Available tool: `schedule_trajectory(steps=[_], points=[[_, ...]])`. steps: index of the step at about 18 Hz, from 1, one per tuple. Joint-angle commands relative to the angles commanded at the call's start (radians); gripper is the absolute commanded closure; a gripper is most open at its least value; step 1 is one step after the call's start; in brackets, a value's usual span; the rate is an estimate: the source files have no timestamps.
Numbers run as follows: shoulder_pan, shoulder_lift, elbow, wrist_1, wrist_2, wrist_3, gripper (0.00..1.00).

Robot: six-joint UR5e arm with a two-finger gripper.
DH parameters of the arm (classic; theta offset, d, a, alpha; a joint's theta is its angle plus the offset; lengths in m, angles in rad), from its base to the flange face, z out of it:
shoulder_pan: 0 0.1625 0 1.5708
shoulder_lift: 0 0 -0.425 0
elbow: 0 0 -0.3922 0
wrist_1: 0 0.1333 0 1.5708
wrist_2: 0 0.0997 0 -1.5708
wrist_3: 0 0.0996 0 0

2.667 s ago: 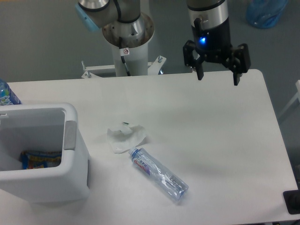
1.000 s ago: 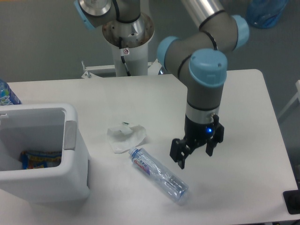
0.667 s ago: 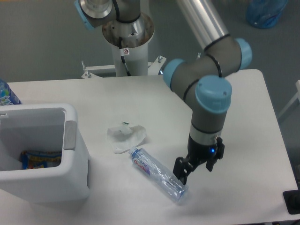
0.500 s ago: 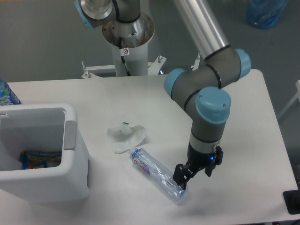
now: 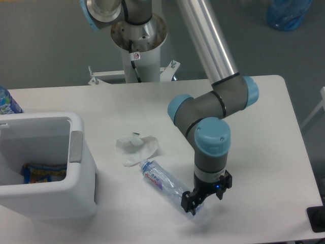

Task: Place the trash in the trash can
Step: 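Lower the gripper onto the bottle's cap end and close on it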

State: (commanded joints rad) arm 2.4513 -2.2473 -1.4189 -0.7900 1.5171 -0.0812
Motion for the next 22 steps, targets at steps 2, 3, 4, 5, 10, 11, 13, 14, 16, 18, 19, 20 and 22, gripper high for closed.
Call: schedule_trajectory(steps=[2, 3, 4, 5, 10, 11, 13, 14, 16, 18, 19, 20, 22], points=[[-0.002, -0.012, -0.003, -0.002, 0.002, -0.005, 0.00], [-0.005, -0.020, -0.006, 0.000, 0.009, -0.005, 0.00], [-0.009, -0.021, -0.008, 0.000, 0.021, -0.005, 0.00], [-0.014, -0.023, -0.009, 0.000, 0.029, -0.006, 0.00], [-0.018, -0.035, -0.008, 0.000, 0.037, -0.009, 0.00], [-0.018, -0.037, -0.008, 0.000, 0.037, -0.009, 0.00], [-0.018, -0.038, -0.008, 0.000, 0.040, -0.009, 0.00], [-0.018, -0.044, -0.008, 0.000, 0.044, -0.009, 0.00], [-0.029, -0.051, -0.008, 0.000, 0.061, -0.009, 0.00], [-0.040, -0.055, -0.005, 0.000, 0.071, -0.009, 0.03], [-0.040, -0.055, -0.005, 0.000, 0.071, -0.009, 0.06], [-0.040, -0.054, -0.005, 0.000, 0.071, -0.011, 0.11], [-0.040, -0.054, -0.006, 0.000, 0.071, -0.011, 0.17]])
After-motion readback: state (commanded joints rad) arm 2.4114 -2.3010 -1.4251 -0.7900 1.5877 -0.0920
